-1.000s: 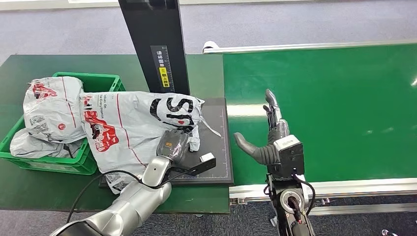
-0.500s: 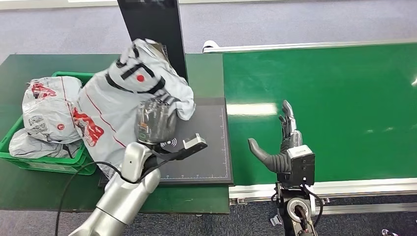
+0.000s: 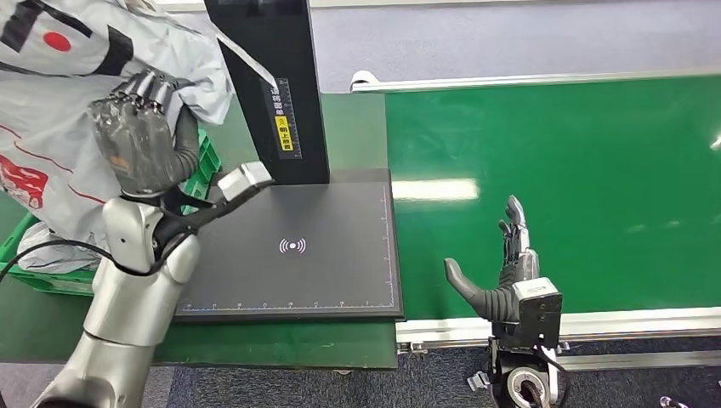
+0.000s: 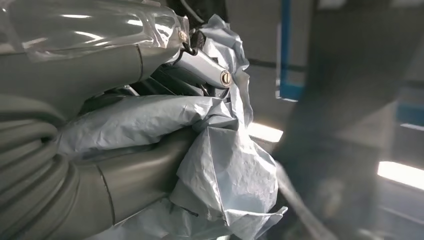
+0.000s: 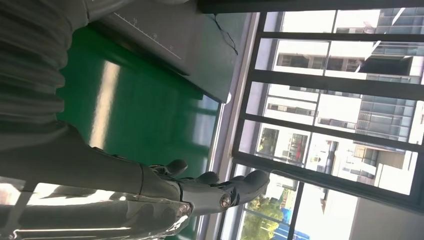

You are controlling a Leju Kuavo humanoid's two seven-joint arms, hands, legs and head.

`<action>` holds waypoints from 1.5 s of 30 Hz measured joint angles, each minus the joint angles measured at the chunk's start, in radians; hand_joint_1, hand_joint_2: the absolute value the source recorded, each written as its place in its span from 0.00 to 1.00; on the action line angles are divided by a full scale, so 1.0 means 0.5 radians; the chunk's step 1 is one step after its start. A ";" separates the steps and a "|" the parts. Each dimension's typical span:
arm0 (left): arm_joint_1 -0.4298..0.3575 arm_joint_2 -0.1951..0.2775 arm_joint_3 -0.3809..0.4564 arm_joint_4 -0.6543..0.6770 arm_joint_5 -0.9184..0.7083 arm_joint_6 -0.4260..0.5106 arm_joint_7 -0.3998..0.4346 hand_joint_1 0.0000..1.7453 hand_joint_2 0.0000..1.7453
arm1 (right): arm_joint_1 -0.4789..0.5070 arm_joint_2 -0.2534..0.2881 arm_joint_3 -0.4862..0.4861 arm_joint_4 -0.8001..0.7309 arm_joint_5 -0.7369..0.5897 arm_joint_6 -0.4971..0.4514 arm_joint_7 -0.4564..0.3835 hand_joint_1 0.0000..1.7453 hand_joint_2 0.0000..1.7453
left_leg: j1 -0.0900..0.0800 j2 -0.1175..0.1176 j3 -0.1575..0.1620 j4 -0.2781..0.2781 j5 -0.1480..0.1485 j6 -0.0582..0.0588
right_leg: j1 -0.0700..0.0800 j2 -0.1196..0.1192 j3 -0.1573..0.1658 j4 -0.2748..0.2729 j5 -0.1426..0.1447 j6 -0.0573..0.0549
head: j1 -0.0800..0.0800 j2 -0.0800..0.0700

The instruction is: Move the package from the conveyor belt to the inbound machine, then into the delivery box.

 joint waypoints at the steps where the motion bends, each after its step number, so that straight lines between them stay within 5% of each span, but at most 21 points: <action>1: -0.039 0.011 0.019 0.067 0.000 -0.016 0.012 1.00 1.00 | 0.000 0.000 0.000 -0.003 -0.001 0.005 0.001 0.00 1.00 | 0.000 0.000 0.000 0.000 0.000 0.000 | 0.000 0.000 0.000 0.000 0.000 0.000 | 0.000 0.000; 18: -0.543 0.109 0.219 1.478 -0.246 -0.078 0.484 1.00 1.00 | -0.037 -0.003 0.021 -0.045 -0.004 0.048 0.048 0.00 1.00 | 0.000 0.002 -0.001 0.000 0.000 0.000 | 0.000 0.000 -0.001 0.001 0.001 0.000 | 0.001 0.000; 27: -0.623 0.224 0.260 1.815 -0.399 -0.224 0.711 1.00 1.00 | -0.054 -0.003 0.047 -0.046 0.009 0.082 0.050 0.00 1.00 | 0.000 0.002 -0.001 0.000 0.000 0.000 | 0.000 0.000 -0.001 0.001 0.001 0.000 | 0.000 0.000; 45: -0.591 0.240 0.277 2.130 -0.400 -0.565 0.674 1.00 1.00 | -0.116 -0.003 0.071 -0.044 -0.007 0.164 0.036 0.00 1.00 | 0.000 0.002 -0.001 0.000 0.000 0.000 | 0.000 0.000 -0.001 0.001 0.001 0.000 | 0.001 0.000</action>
